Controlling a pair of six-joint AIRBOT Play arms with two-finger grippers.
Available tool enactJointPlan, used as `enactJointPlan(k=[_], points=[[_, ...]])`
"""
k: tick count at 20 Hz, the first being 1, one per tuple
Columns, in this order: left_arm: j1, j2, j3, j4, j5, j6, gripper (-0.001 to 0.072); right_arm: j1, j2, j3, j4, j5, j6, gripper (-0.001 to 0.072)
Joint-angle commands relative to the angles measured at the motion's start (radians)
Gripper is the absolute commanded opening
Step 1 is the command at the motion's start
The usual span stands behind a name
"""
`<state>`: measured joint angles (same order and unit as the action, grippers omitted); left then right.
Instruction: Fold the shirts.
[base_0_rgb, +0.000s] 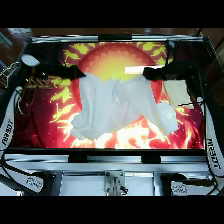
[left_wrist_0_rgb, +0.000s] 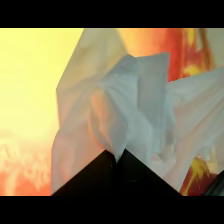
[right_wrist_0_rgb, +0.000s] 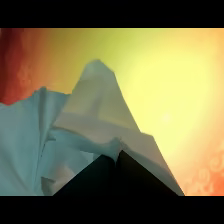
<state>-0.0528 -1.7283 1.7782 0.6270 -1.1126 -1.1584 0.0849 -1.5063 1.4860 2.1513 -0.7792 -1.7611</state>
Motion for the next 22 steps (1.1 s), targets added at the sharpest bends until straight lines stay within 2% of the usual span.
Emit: enactJointPlan(k=[1,2,4,6,8,9,11,13,14,16,18,22], points=[[0.035,0.015,0.342,-0.021,0.005,0.022,0.0045,-0.015,0.02,0.212,0.021,0.183,-0.001,0.0052],[0.045,0.044,0.401,-0.021,0.014,0.028,0.0045,-0.017,0.034,0.283,0.016,0.182,-0.001,0.0052],[0.064,0.164,0.36,-0.011,0.031,0.08,0.0045,-0.028,0.092,0.382,0.001,0.126,-0.01,0.0052],[0.069,0.314,0.215,0.16,0.022,0.068,0.0044,-0.028,0.161,0.391,-0.07,-0.037,-0.008,0.0052],[0.04,0.427,0.033,0.441,-0.041,-0.099,0.0043,-0.016,0.183,0.389,-0.128,-0.391,0.044,0.0052],[0.014,0.47,-0.079,0.55,-0.088,-0.16,0.0043,0.005,0.184,0.364,-0.162,-0.521,0.061,0.0052],[-0.048,0.539,-0.344,0.67,-0.111,-0.242,0.0043,0.07,0.195,0.238,-0.309,-0.654,0.08,0.0052],[-0.103,0.586,-0.616,0.682,-0.047,-0.314,0.0043,0.127,0.206,0.06,-0.448,-0.667,0.113,0.0052],[-0.131,0.601,-0.742,0.682,0.004,-0.352,0.0043,0.143,0.205,-0.027,-0.442,-0.655,0.113,0.0052],[-0.18,0.615,-0.877,0.682,0.02,-0.365,0.0044,0.162,0.205,-0.134,-0.357,-0.668,0.111,0.0052],[-0.204,0.644,-0.88,0.683,-0.002,-0.343,0.0044,0.161,0.215,-0.136,-0.262,-0.702,0.107,0.0052],[-0.173,0.816,-0.743,0.702,-0.033,-0.348,0.0044,0.161,0.366,-0.064,-0.269,-0.785,0.121,0.0052]])
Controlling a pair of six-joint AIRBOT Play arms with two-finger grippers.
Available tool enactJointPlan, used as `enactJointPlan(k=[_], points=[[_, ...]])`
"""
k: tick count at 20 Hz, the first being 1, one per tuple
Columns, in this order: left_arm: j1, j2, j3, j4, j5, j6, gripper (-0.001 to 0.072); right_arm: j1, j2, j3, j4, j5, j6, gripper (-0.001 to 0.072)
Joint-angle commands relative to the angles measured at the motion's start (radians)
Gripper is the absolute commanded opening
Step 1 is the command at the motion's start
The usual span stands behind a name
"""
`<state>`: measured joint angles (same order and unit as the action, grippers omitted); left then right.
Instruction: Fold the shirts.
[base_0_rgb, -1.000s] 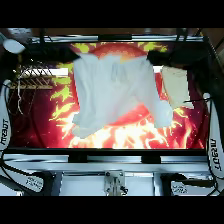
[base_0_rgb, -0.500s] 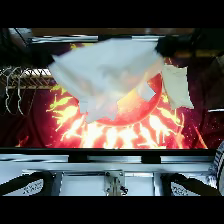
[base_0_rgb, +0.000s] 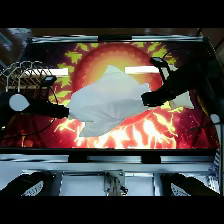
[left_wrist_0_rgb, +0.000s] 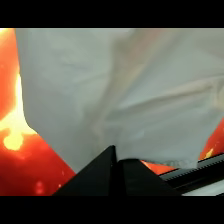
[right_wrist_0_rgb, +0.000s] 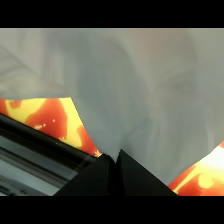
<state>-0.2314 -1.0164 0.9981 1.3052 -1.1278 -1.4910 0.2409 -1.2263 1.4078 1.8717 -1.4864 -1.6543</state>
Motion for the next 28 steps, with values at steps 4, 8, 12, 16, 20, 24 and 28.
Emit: enactJointPlan(k=[4,8,12,16,20,24,28], points=[[0.061,0.264,0.133,0.024,-0.23,-0.056,0.0043,0.005,0.301,0.031,-0.049,-0.18,0.113,0.0052],[0.062,0.33,0.021,-0.036,-0.458,-0.095,0.0043,0.005,0.357,-0.05,-0.009,-0.329,0.177,0.0051],[0.067,0.328,0.021,-0.137,-0.33,0.026,0.0043,0.003,0.331,-0.114,-0.011,-0.203,0.102,0.0051],[0.151,0.131,0.119,-0.103,-0.132,0.041,0.0042,-0.115,0.142,-0.114,0.015,0.096,0.064,0.0051],[0.183,-0.31,0.19,-0.188,-0.019,0.04,0.0043,-0.216,-0.201,-0.114,0.226,0.43,0.054,0.0053],[0.183,-0.679,0.352,-0.406,-0.138,0.039,0.0492,-0.227,-0.38,-0.113,0.38,0.543,-0.002,0.0626],[0.188,-0.687,0.557,-0.332,-0.237,0.111,0.0697,-0.226,-0.266,-0.059,0.254,0.486,-0.113,0.0626]])
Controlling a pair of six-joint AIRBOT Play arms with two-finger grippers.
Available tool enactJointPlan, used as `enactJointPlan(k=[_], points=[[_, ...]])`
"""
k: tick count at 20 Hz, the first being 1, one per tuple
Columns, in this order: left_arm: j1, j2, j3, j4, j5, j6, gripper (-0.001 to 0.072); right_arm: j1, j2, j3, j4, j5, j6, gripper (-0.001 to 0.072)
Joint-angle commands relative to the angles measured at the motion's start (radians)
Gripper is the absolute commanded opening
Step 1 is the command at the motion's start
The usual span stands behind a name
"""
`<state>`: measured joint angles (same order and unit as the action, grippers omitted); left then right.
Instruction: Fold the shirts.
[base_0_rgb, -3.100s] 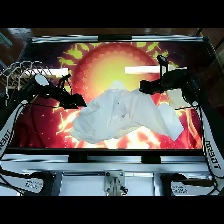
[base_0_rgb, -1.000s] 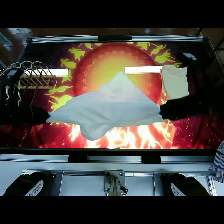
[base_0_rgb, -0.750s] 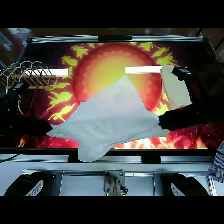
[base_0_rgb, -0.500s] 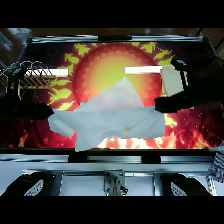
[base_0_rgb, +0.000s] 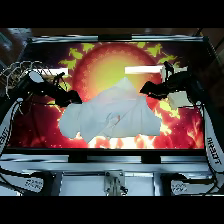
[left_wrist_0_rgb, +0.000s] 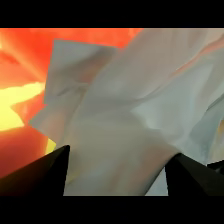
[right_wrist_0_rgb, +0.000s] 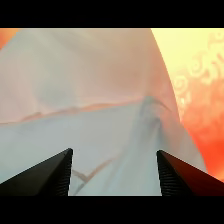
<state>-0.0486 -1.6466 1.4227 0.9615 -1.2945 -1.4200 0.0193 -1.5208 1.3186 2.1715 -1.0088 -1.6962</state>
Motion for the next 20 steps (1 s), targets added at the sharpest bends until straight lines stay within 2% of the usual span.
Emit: enactJointPlan(k=[1,3,5,7,9,12,16,20], points=[[0.005,-0.03,0.181,0.086,-0.077,0.04,0.0687,0.002,0.068,0.048,-0.098,-0.021,-0.072,0.0626],[-0.004,0.04,0.241,0.25,-0.084,0.013,0.0686,0.055,0.138,0.059,-0.223,-0.115,-0.074,0.0624],[-0.013,0.106,0.242,0.375,-0.105,-0.083,0.0685,0.183,0.153,0.058,-0.407,-0.225,-0.064,0.0625],[-0.022,0.142,0.239,0.404,-0.151,-0.15,0.068,0.327,0.132,0.03,-0.478,-0.208,-0.05,0.0624],[-0.043,0.175,0.217,0.405,-0.154,-0.148,0.0674,0.447,0.083,0.011,-0.508,-0.156,-0.04,0.0625],[-0.065,0.203,0.171,0.412,-0.153,-0.142,0.0674,0.547,-0.016,0.011,-0.657,-0.117,0.026,0.0625],[-0.065,0.204,0.145,0.412,-0.137,-0.113,0.0674,0.576,-0.088,0.011,-0.627,-0.086,0.021,0.0625],[-0.064,0.204,0.145,0.412,-0.124,-0.105,0.0673,0.576,-0.089,0.012,-0.576,-0.112,-0.037,0.0626]])
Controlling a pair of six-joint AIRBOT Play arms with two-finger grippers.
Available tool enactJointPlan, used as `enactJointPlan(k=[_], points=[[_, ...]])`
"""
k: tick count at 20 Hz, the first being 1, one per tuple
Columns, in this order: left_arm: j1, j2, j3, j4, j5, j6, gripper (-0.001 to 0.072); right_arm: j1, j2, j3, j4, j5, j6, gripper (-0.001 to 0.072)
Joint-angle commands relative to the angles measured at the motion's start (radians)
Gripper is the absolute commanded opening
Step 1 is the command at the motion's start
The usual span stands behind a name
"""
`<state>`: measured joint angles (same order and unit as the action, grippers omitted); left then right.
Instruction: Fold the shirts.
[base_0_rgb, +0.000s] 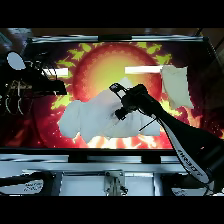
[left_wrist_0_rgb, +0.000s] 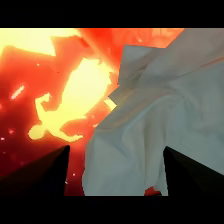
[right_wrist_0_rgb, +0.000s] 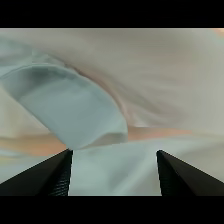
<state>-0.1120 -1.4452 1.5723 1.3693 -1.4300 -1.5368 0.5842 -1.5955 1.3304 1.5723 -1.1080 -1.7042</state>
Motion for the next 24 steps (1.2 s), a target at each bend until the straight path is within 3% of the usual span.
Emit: enactJointPlan(k=[1,5,10,13,16,17,19,21,24], points=[[-0.001,0.002,-0.004,0.005,0.014,0.019,0.0674,0.011,-0.014,0.0,0.024,-0.022,-0.032,0.0625],[-0.001,0.003,-0.004,0.004,0.014,0.024,0.0674,0.012,-0.015,0.0,0.129,0.022,-0.085,0.0625],[-0.005,0.016,-0.004,-0.002,-0.016,0.037,0.0674,0.011,-0.022,0.0,-0.029,0.088,-0.031,0.0625],[-0.006,0.038,-0.004,-0.002,-0.014,0.037,0.0674,0.012,-0.062,0.0,-0.045,0.095,-0.021,0.0625],[-0.006,0.053,-0.004,-0.002,-0.014,0.037,0.0674,0.012,-0.093,0.0,-0.077,0.164,0.061,0.0622],[-0.006,0.056,-0.004,-0.002,-0.014,0.037,0.0674,0.012,-0.092,0.0,-0.108,0.194,0.119,0.0597],[-0.006,0.057,-0.004,-0.002,-0.014,0.037,0.0674,0.011,-0.09,0.01,-0.114,0.208,0.183,0.0245],[-0.006,0.059,-0.004,-0.002,-0.014,0.037,0.0674,0.011,-0.085,0.011,-0.114,0.202,0.212,0.0072],[-0.006,0.06,-0.004,-0.002,-0.015,0.037,0.0674,0.011,-0.059,0.011,-0.116,0.192,0.216,0.0052]])
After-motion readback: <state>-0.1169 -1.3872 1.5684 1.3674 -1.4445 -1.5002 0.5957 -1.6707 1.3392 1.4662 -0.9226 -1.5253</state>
